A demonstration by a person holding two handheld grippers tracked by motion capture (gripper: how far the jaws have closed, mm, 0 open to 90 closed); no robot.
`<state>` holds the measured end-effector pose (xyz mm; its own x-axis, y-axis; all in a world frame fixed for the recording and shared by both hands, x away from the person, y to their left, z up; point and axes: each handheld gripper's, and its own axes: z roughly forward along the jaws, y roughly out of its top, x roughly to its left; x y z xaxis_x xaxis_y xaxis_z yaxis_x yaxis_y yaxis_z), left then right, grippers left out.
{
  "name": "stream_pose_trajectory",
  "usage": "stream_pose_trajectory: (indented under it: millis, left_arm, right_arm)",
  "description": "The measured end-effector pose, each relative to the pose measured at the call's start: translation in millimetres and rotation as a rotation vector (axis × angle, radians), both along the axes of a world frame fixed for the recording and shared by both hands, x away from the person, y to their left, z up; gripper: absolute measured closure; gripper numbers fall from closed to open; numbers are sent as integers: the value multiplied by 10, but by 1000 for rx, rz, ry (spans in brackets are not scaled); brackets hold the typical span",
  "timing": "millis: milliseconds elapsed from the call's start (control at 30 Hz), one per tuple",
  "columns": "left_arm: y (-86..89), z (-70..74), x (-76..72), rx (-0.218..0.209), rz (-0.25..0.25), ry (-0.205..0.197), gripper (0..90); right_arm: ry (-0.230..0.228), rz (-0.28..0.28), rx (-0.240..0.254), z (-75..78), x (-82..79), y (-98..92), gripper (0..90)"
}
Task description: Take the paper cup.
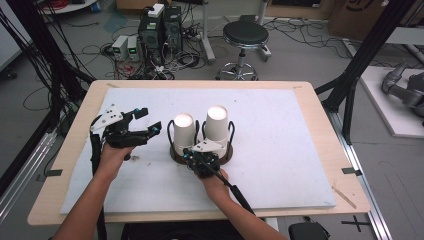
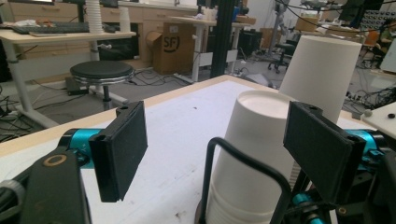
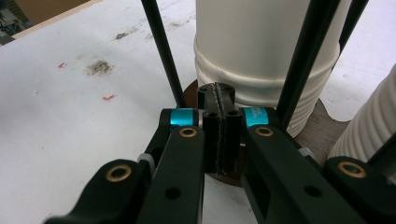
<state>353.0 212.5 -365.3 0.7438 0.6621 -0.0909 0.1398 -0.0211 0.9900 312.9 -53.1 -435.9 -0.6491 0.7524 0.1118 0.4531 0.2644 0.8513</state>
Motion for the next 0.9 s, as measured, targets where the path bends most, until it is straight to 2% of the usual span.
stream_pose_trajectory:
  millis: [367, 567, 900]
  left_arm:
    - [-134, 25, 98, -3, -43, 56, 212]
    - [-268, 25, 144, 34, -74, 73, 212]
    - [-488, -29, 184, 61, -120, 96, 212]
  right_arm:
    - [6, 6, 7, -3, 9, -5, 900]
    - [5, 7, 4, -2, 9, -4, 900]
    - [2, 12, 1, -3, 12, -6, 900]
